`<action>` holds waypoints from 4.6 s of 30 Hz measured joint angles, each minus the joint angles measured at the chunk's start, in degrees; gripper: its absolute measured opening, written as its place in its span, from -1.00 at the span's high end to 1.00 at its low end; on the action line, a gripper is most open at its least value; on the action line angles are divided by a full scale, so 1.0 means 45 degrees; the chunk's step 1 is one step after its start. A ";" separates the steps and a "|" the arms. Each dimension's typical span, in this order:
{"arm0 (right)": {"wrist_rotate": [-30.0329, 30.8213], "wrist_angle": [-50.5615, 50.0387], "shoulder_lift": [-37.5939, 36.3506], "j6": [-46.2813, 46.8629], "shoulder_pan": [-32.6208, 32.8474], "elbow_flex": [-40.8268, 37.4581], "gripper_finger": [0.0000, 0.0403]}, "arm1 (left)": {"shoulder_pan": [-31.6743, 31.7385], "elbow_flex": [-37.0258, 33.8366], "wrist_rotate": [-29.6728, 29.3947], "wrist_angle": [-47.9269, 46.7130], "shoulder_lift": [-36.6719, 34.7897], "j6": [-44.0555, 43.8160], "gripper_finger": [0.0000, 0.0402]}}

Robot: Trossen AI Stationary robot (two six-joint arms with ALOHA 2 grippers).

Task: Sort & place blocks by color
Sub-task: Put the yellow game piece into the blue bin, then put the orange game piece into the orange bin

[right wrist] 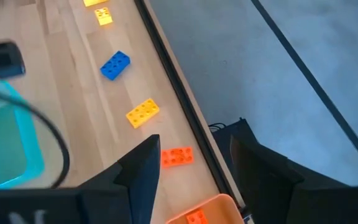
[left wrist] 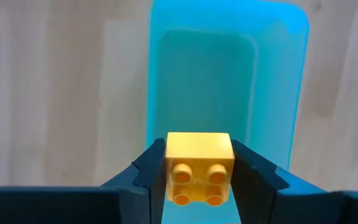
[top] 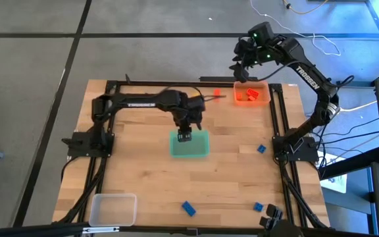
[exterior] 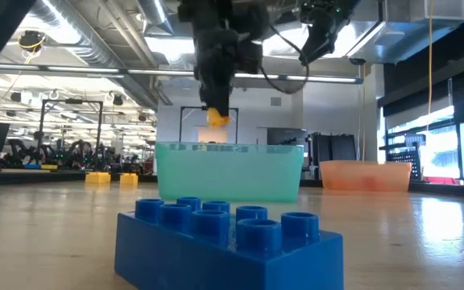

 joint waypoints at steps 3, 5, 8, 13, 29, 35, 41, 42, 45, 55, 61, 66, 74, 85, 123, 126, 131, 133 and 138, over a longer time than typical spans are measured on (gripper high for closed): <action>-0.0010 0.0000 0.0000 0.0075 0.0005 0.0000 0.02 | -0.0230 0.0002 0.0120 0.0202 0.0578 0.0392 0.36; -0.0010 0.0000 0.0000 0.0075 0.0009 0.0000 0.02 | -0.0340 0.0002 0.0465 0.0222 0.0981 0.0417 0.36; -0.0015 0.0000 0.0000 0.0113 0.0010 0.0000 0.02 | -0.0319 0.0002 0.1165 0.0246 0.1511 0.0417 0.36; -0.0015 0.0000 -0.0004 0.0126 0.0010 0.0000 0.02 | -0.0266 0.0002 0.1623 0.0536 0.2032 0.0415 0.36; -0.0015 0.0000 -0.0010 0.0100 0.0010 0.0000 0.02 | -0.0237 0.0002 0.0961 0.0823 0.2015 0.0403 0.00; -0.0015 -0.0005 -0.0010 0.0119 0.0010 0.0000 0.02 | -0.0238 -0.0004 0.0939 0.0835 0.2015 0.0633 -0.01; -0.0015 -0.0005 -0.0010 0.0124 0.0010 0.0000 0.02 | -0.0314 -0.0013 0.0571 0.0913 0.2015 0.0655 0.03; -0.0015 -0.0005 -0.0010 0.0124 0.0010 0.0000 0.02 | -0.0314 -0.0018 0.0577 0.0911 0.2015 0.0655 0.05; -0.0015 -0.0008 -0.0010 0.0127 0.0010 0.0000 0.02 | -0.0309 -0.0018 0.0567 0.0911 0.2015 0.0655 0.06; -0.0014 -0.0207 -0.0010 0.0811 0.0015 0.0000 0.02 | 0.0511 -0.0042 0.0458 0.0596 0.0891 0.0357 0.06; -0.0004 -0.0280 -0.0010 0.2290 0.0064 0.0000 0.02 | 0.1461 -0.0023 -0.1228 0.0346 -0.0682 -0.0206 0.06; 0.0019 -0.0462 0.0025 0.4411 0.0097 0.0000 0.02 | 0.2214 -0.0037 -0.2457 0.0205 -0.1775 -0.0702 0.06; 0.1772 -0.0375 0.1033 0.7823 0.0321 -0.0776 0.02 | 0.3221 -0.0023 -0.3338 0.0275 -0.2928 -0.1403 0.06; 0.2220 0.0285 0.3611 0.9226 0.0532 -0.1166 0.02 | 0.3953 -0.0023 -0.3913 0.0210 -0.3153 -0.1972 0.05; 0.2259 0.1651 0.7800 1.5410 0.1064 -0.1161 0.02 | 0.5723 -0.0023 -0.3702 0.0193 -0.3138 0.1907 0.06; 0.2278 0.1547 0.7810 1.5392 0.1064 -0.1161 0.02 | 0.5723 -0.0023 -0.3702 0.0197 -0.3138 0.2083 0.06; 0.2849 0.1545 0.7810 1.5395 0.1064 -0.1161 0.02 | 0.5723 -0.0023 -0.3702 0.0193 -0.3138 0.2098 0.06; 0.2939 0.1538 0.7810 1.5403 0.1060 -0.1161 0.02 | 0.5723 -0.0023 -0.3702 0.0193 -0.3138 0.2103 0.06; 0.3146 0.1535 0.7815 1.5765 0.1059 -0.1161 0.02 | 0.5723 -0.0023 -0.3706 0.0193 -0.3133 0.2322 0.06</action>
